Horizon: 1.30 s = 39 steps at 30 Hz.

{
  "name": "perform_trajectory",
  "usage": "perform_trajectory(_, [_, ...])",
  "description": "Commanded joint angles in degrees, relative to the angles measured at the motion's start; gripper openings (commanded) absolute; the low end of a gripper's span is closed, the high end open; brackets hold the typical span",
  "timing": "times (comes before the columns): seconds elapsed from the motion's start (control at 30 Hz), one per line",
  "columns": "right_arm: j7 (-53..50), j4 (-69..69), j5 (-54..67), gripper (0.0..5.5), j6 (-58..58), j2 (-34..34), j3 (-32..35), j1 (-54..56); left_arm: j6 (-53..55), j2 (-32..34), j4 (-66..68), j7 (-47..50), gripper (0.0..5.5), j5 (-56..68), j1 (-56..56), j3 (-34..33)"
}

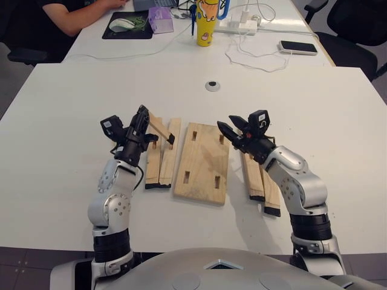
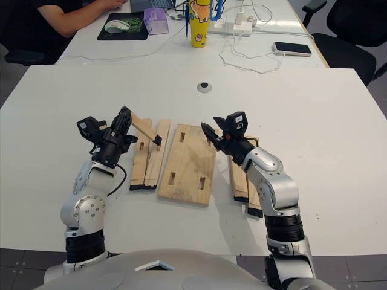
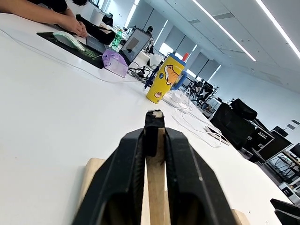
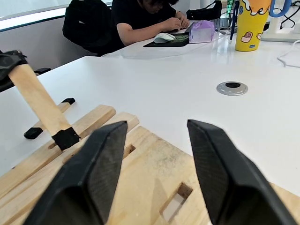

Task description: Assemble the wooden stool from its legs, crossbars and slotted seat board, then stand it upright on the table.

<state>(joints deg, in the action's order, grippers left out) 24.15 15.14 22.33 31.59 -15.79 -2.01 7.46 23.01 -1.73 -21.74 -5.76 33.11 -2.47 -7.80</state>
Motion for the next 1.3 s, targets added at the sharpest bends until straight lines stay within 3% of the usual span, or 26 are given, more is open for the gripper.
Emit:
perform_trajectory(0.03, [0.38,-0.17,0.00,2.37,0.27,-0.01,-0.05,0.19,-0.13,-0.40,-0.28,0.58,0.47,0.12,-0.63,-0.02])
perform_trajectory(0.9, [2.64,-1.05,-0.28,2.37,1.91,-0.65,-1.29,1.53,-4.60,-3.73,0.36,4.90,0.47,-3.22,-5.07,1.45])
perform_trajectory(1.3, [2.70,0.12,-0.14,2.37,3.72,0.08,-2.98,1.81,-6.00,-3.78,3.89,11.31,0.47,-11.41,-1.79,5.87])
